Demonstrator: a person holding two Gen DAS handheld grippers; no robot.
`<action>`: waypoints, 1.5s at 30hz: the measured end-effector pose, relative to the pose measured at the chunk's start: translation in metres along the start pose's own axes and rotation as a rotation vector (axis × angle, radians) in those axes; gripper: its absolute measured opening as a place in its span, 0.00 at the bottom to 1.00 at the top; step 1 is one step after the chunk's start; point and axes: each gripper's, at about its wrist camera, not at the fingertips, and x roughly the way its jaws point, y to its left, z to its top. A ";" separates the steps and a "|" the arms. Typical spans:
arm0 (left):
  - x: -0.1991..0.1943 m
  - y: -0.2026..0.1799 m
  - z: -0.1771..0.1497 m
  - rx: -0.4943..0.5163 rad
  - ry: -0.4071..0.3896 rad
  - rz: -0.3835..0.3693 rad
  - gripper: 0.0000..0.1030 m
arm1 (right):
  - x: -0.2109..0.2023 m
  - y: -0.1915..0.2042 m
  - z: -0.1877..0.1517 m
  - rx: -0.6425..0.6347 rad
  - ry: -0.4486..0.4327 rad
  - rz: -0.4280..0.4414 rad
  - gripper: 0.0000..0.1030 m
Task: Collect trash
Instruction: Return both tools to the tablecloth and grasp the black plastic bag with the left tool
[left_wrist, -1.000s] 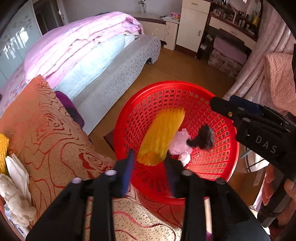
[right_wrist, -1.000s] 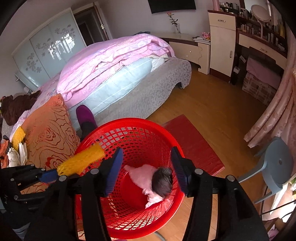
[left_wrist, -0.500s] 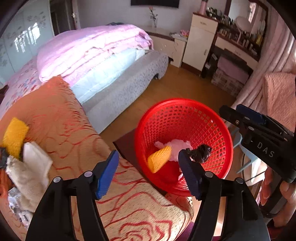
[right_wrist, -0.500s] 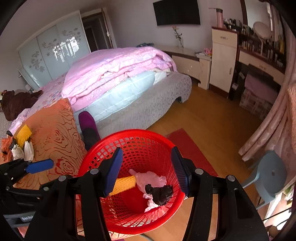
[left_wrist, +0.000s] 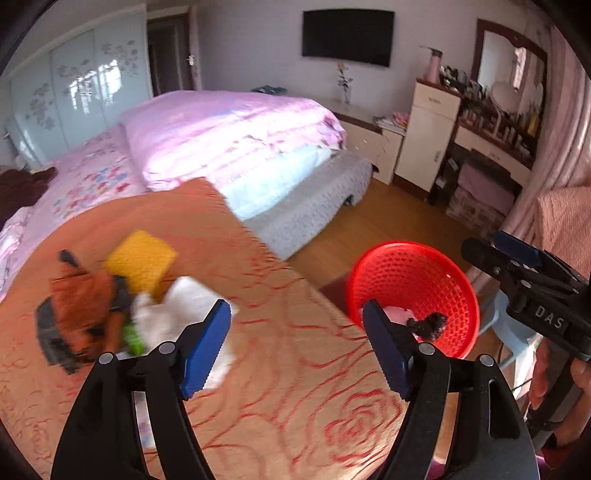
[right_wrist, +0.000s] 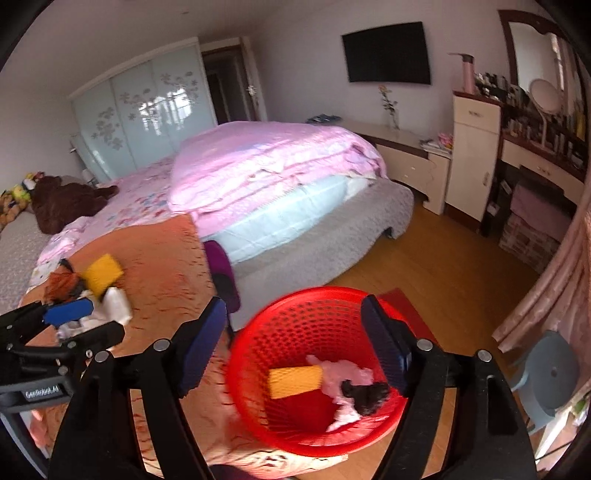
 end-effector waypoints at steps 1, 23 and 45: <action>-0.005 0.008 -0.001 -0.010 -0.007 0.013 0.70 | -0.002 0.005 0.001 -0.004 -0.003 0.010 0.71; -0.063 0.191 -0.005 -0.290 -0.057 0.208 0.72 | -0.002 0.095 0.004 -0.111 0.028 0.154 0.71; 0.001 0.233 -0.029 -0.460 0.068 0.035 0.55 | 0.020 0.123 -0.003 -0.132 0.105 0.243 0.71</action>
